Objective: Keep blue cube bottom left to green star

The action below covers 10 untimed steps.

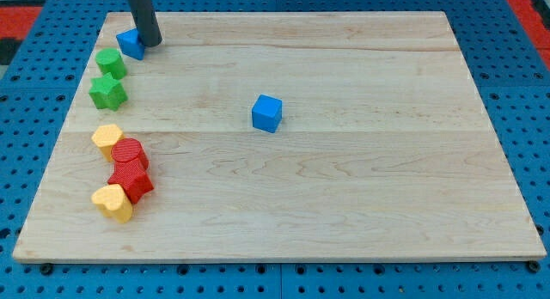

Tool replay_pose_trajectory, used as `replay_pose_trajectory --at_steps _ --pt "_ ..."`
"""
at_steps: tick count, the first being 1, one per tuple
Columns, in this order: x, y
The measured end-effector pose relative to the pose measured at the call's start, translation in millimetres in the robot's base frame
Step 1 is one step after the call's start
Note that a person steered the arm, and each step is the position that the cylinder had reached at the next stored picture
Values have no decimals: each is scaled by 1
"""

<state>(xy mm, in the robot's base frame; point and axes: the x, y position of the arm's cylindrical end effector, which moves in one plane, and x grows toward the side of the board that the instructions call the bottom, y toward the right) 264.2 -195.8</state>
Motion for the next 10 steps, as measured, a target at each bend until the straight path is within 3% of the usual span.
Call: replay_pose_trajectory --at_steps 2,4,8,10 --pt "0 -16" --pt "0 11" --pt "4 209" --pt "83 279"
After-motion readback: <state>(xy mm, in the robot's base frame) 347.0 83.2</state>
